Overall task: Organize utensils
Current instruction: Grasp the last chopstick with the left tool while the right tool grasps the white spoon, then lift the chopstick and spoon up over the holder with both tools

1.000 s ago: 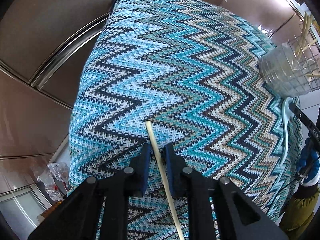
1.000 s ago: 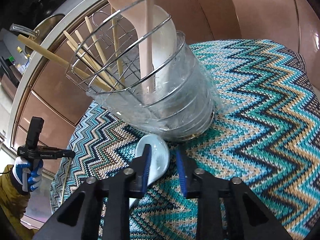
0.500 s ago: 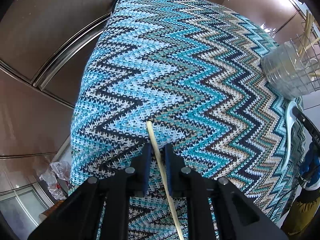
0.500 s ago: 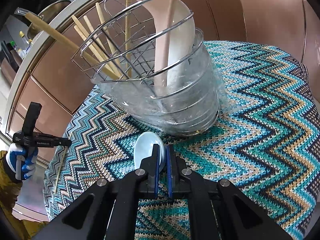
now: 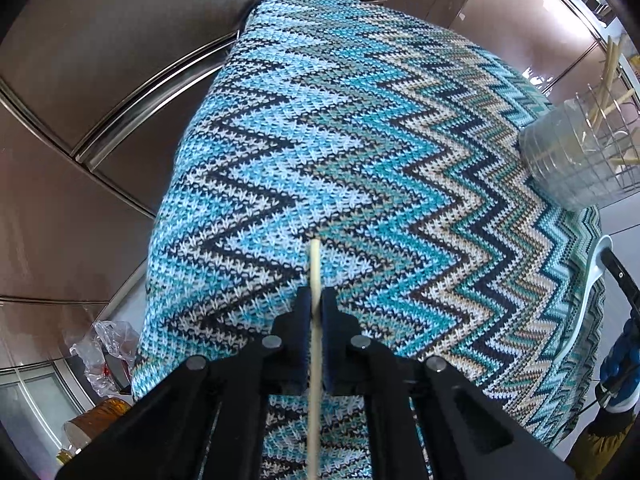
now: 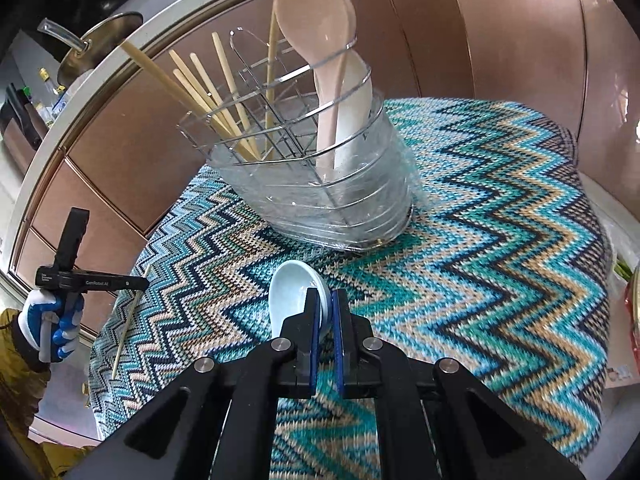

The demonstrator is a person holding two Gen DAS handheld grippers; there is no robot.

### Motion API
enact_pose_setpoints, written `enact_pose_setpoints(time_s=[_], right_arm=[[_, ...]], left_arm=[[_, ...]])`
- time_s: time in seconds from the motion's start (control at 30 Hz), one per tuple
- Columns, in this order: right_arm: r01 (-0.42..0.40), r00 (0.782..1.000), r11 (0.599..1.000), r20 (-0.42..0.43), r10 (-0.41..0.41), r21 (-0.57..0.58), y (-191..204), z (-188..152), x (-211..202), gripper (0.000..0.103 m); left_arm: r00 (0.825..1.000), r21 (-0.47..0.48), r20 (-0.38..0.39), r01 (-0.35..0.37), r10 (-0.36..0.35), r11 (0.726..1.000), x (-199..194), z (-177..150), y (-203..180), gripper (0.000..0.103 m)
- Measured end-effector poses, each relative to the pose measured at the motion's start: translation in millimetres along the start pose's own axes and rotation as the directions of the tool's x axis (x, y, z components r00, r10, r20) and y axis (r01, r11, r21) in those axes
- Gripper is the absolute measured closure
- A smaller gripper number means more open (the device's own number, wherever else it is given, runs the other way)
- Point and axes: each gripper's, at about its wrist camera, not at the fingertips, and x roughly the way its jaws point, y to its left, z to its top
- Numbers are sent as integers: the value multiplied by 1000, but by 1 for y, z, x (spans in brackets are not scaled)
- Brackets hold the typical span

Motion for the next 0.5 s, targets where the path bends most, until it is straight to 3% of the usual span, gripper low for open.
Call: enact_pose_setpoints(time_s=[0.5], right_arm=[[7,999,1000,31,-8,27,10,-29,-29,97]], left_arm=[[998,-18,57,-1,2,1000,-27,-15,-1,99]])
